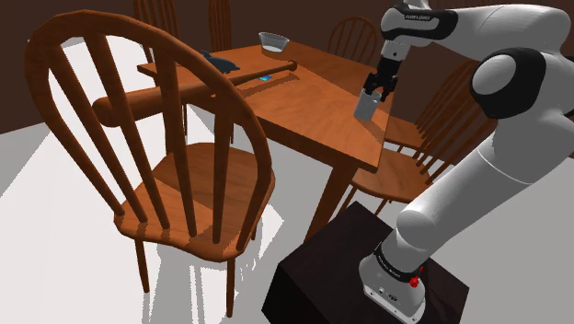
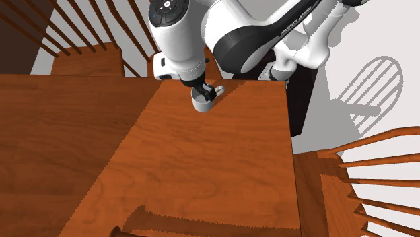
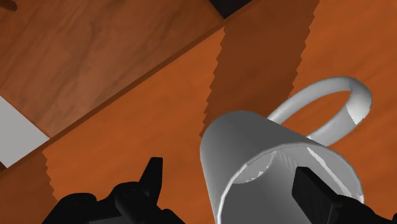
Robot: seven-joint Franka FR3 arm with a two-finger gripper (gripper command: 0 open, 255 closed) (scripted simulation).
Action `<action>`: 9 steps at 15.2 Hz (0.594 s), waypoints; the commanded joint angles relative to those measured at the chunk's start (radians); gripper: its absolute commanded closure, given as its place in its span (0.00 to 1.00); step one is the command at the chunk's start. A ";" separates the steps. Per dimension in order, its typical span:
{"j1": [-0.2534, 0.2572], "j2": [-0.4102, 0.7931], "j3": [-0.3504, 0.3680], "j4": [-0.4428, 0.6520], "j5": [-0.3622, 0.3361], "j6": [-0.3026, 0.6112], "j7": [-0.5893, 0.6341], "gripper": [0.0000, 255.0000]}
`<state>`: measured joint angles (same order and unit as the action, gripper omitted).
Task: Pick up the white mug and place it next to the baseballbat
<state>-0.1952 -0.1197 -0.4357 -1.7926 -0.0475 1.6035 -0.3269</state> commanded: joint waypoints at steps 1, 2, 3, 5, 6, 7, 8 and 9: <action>0.000 -0.003 0.001 -0.007 -0.001 0.005 0.001 0.00; 0.000 -0.003 0.001 -0.007 -0.001 0.005 0.001 0.00; 0.000 -0.003 0.001 -0.007 -0.001 0.005 0.001 0.00; 0.000 -0.003 0.001 -0.007 -0.001 0.005 0.001 0.00; 0.000 -0.003 0.001 -0.007 -0.001 0.005 0.001 0.00; 0.000 -0.003 0.001 -0.007 -0.001 0.005 0.001 1.00; 0.000 -0.003 0.001 -0.008 -0.001 0.005 0.001 1.00; 0.000 -0.003 0.001 -0.008 -0.001 0.005 0.001 1.00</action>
<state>-0.1952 -0.1230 -0.4352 -1.8000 -0.0487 1.6084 -0.3258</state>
